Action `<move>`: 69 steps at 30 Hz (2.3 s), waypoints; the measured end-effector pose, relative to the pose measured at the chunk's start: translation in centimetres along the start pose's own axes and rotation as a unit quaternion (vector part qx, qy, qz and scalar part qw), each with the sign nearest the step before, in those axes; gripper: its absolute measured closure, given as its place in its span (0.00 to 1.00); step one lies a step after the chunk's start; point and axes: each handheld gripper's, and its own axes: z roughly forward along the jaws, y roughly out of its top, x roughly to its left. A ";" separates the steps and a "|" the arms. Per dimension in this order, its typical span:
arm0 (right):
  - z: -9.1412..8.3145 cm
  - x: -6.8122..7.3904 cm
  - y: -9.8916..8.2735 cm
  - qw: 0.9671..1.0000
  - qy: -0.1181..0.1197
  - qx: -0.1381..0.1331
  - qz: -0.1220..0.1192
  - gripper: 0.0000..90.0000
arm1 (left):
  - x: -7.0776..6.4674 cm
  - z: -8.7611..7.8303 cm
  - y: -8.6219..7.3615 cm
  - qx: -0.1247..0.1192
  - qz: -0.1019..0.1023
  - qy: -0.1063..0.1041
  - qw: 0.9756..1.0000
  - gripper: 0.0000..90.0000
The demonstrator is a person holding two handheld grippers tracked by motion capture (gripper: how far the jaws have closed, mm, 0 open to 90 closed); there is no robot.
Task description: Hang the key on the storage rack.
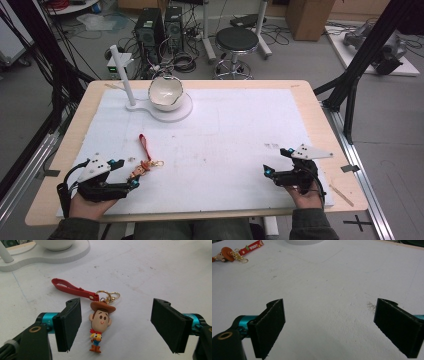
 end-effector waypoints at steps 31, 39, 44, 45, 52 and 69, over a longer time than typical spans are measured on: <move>-0.5 0.3 0.1 1.000 -0.004 -0.006 -0.004 0.10 | 0.0 1.4 2.0 0.001 -0.036 0.007 0.999 0.38; -0.4 0.2 0.2 1.000 -0.001 -0.008 -0.006 0.10 | 0.9 2.7 3.3 0.006 -0.070 0.025 0.997 0.43; -0.3 0.2 0.3 1.000 0.000 -0.010 -0.011 0.10 | 1.6 3.9 4.0 0.011 -0.094 0.052 0.994 0.46; -0.3 0.2 0.3 1.000 0.000 -0.009 -0.010 0.10 | 1.6 4.2 4.1 0.012 -0.100 0.059 0.993 0.46; -0.3 0.2 0.4 1.000 0.003 -0.013 -0.008 0.10 | 2.0 5.4 4.2 0.022 -0.115 0.089 0.989 0.43; -0.4 0.2 0.4 1.000 0.007 -0.019 -0.007 0.10 | 2.1 8.8 4.5 0.074 -0.165 0.145 0.973 0.51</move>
